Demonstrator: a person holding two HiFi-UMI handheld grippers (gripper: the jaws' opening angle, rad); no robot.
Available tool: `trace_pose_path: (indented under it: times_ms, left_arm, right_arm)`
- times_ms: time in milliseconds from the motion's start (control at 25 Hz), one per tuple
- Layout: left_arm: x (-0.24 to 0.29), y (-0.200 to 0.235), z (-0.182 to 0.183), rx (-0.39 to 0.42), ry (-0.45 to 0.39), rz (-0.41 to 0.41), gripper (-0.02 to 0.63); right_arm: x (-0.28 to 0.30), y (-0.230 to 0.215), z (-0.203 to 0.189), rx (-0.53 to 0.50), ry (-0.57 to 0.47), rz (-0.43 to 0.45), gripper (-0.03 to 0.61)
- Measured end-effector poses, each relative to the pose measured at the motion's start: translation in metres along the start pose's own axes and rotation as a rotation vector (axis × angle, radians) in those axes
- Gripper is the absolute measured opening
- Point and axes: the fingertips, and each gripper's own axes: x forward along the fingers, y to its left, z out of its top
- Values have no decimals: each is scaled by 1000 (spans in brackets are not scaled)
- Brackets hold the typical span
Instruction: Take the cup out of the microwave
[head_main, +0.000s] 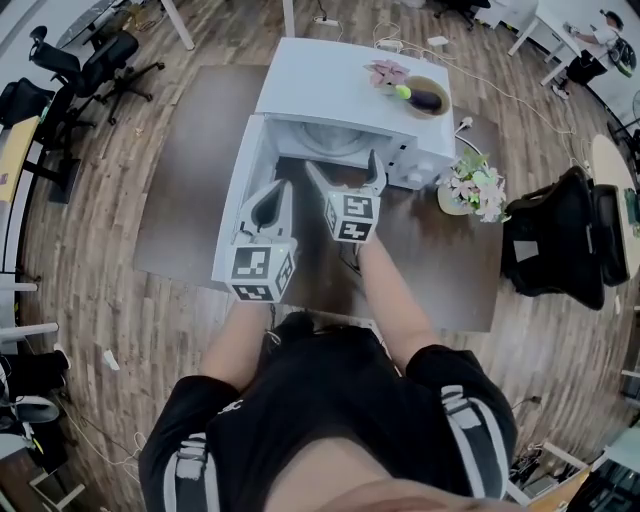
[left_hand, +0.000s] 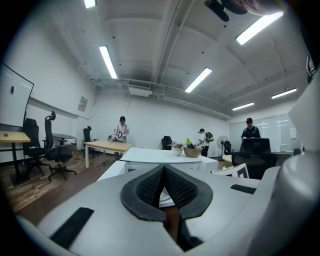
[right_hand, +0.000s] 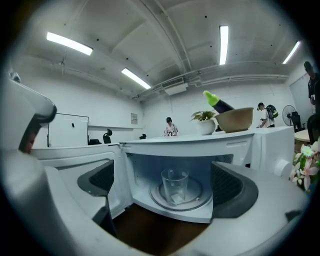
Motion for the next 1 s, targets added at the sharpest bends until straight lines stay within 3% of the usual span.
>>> trace_pose_path:
  times_ms: [240, 480, 720, 760, 920, 1000]
  left_arm:
    - [10, 12, -18, 8, 36, 7, 2]
    - [28, 28, -25, -36, 44, 15, 2]
    - [36, 26, -28, -11, 56, -8, 2]
    - [36, 26, -30, -10, 60, -11, 2]
    - [37, 26, -36, -7, 73, -15, 2]
    - [36, 25, -36, -4, 73, -15, 2]
  right_arm:
    - [69, -18, -43, 1, 86, -51, 574]
    - [124, -36, -79, 14, 155, -89, 574]
    - [151, -40, -91, 10, 174, -81, 566]
    - [153, -40, -91, 1, 168, -81, 553]
    - [158, -43, -90, -3, 163, -106, 399]
    - [158, -43, -90, -5, 173, -101, 397]
